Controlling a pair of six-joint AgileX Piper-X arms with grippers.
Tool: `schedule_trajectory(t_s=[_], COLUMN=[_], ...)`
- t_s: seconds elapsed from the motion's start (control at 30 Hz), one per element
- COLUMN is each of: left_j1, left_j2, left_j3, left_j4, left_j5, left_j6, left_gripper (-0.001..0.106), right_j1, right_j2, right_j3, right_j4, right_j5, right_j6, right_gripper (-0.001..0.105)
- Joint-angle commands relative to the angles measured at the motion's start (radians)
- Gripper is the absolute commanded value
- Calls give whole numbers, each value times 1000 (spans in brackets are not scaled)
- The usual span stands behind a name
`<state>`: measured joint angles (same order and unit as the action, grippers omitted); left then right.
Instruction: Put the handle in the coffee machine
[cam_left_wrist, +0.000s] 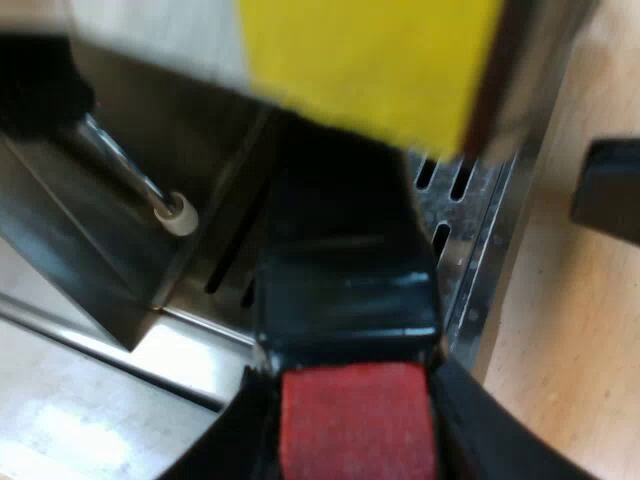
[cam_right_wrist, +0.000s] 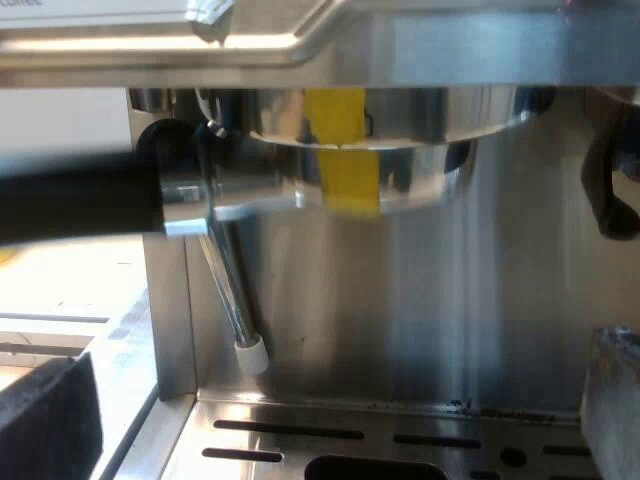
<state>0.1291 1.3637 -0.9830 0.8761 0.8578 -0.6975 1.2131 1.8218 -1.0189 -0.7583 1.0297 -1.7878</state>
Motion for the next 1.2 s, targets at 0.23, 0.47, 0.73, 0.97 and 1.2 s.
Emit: schedule_trajectory(t_s=[0.23,0.47,0.73,0.97,1.2], left_j1=[-1,-1,-1,2,2], left_j2=[-58,-58,-58,-58,-58], left_j3=[-13,-13,-13,-13,-13], left_j4=[-13,-13,-13,-13,-13], left_j5=[144,145,152,151,151], left_j6=[-1,-1,-1,-1,-1], left_gripper=[0,0,0,0,0], right_j1=[-4,-4,-24,-75,-154], right_j2=[-2,-2,-2,-2,2], right_j3=[-3,-3,-3,-3,0], right_j4=[-5,15,40,46,70], right_j5=[-1,-3,-77,-97,-302], right_j6=[-4,-4,-5,-5,-5], right_gripper=[104,104,99,52,49])
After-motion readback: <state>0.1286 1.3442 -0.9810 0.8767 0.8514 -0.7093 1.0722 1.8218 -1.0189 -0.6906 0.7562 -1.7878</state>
